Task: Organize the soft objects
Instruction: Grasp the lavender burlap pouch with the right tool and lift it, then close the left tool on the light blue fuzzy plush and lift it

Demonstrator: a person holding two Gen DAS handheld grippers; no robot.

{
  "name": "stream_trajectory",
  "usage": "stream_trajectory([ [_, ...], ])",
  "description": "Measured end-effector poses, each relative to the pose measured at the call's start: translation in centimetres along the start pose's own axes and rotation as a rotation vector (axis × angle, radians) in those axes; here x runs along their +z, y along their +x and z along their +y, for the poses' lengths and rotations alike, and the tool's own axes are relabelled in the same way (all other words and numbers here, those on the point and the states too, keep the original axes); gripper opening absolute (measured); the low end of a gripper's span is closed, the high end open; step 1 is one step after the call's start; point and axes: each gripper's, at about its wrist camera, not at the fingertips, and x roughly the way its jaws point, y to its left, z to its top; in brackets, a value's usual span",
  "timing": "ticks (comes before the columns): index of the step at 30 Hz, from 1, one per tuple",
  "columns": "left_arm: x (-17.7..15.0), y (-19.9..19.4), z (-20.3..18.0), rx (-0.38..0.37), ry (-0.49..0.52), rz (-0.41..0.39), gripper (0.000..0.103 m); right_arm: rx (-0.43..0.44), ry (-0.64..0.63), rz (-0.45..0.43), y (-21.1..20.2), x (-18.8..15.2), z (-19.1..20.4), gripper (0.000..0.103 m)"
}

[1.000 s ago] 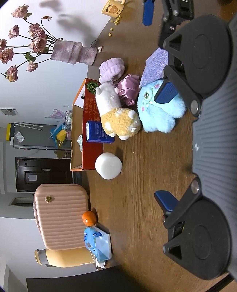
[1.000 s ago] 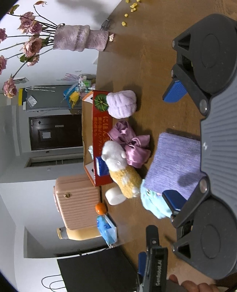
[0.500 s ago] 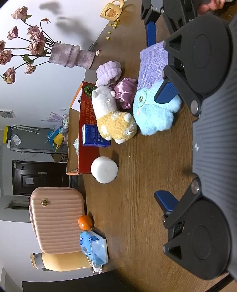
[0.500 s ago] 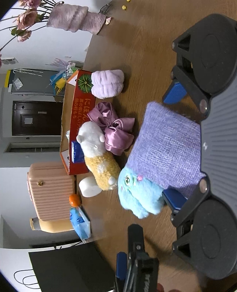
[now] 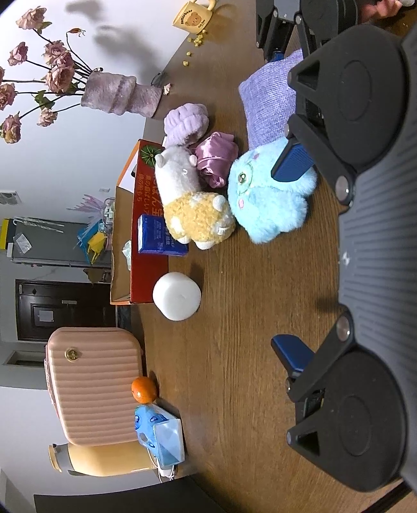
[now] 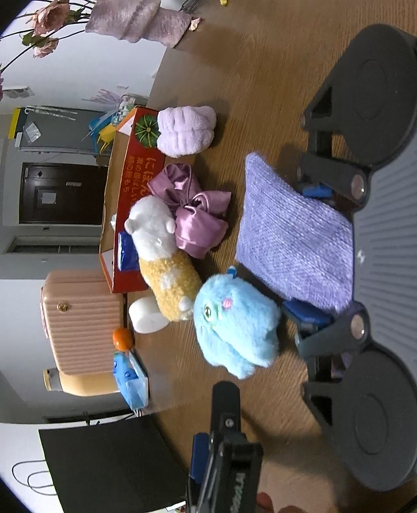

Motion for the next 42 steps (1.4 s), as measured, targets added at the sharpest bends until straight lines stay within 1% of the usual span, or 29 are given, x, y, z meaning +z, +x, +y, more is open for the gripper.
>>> stream_trajectory([
  [1, 0.0, 0.0, 0.0, 0.001, 0.000, 0.001, 0.103, 0.004, -0.002, -0.003, -0.1, 0.0, 0.0, 0.050],
  [3, 0.0, 0.0, 0.0, 0.004, 0.000, 0.000, 0.103, 0.009, -0.004, -0.009, -0.2, 0.0, 0.1, 0.041],
  [6, 0.0, 0.1, 0.0, 0.008, -0.003, 0.002, 0.103, 0.012, 0.011, -0.021, -0.4, 0.0, -0.2, 0.038],
  [9, 0.0, 0.1, 0.0, 0.012, -0.006, 0.002, 0.103, 0.011, 0.043, -0.046, -0.8, 0.1, -0.8, 0.037],
  [12, 0.0, 0.2, 0.1, 0.015, -0.009, 0.005, 0.103, 0.010, 0.089, -0.093, -1.6, 0.2, -1.7, 0.037],
  [18, 0.2, 0.4, -0.1, 0.019, -0.006, 0.007, 0.103, -0.015, 0.193, -0.177, -2.8, 0.3, -3.8, 0.037],
  [21, 0.4, 0.6, -0.3, 0.026, -0.003, 0.009, 0.103, -0.028, 0.229, -0.202, -3.0, 0.3, -4.7, 0.037],
  [25, 1.0, 1.0, -0.8, 0.017, 0.008, 0.020, 0.103, -0.039, 0.264, -0.220, -3.3, 0.2, -5.6, 0.037],
  [29, 1.7, 1.5, -1.9, 0.004, 0.042, 0.026, 0.103, -0.060, 0.288, -0.238, -3.6, 0.0, -6.1, 0.037],
  [34, 2.2, 2.7, -3.4, -0.021, 0.088, 0.063, 0.103, -0.078, 0.316, -0.248, -3.7, -0.1, -6.9, 0.037],
  [38, 2.5, 3.7, -4.5, -0.047, 0.120, 0.093, 0.103, -0.076, 0.323, -0.251, -3.8, -0.2, -7.1, 0.037],
  [42, 2.7, 4.6, -5.3, -0.054, 0.164, 0.107, 0.103, -0.070, 0.317, -0.251, -3.9, -0.3, -7.0, 0.037],
])
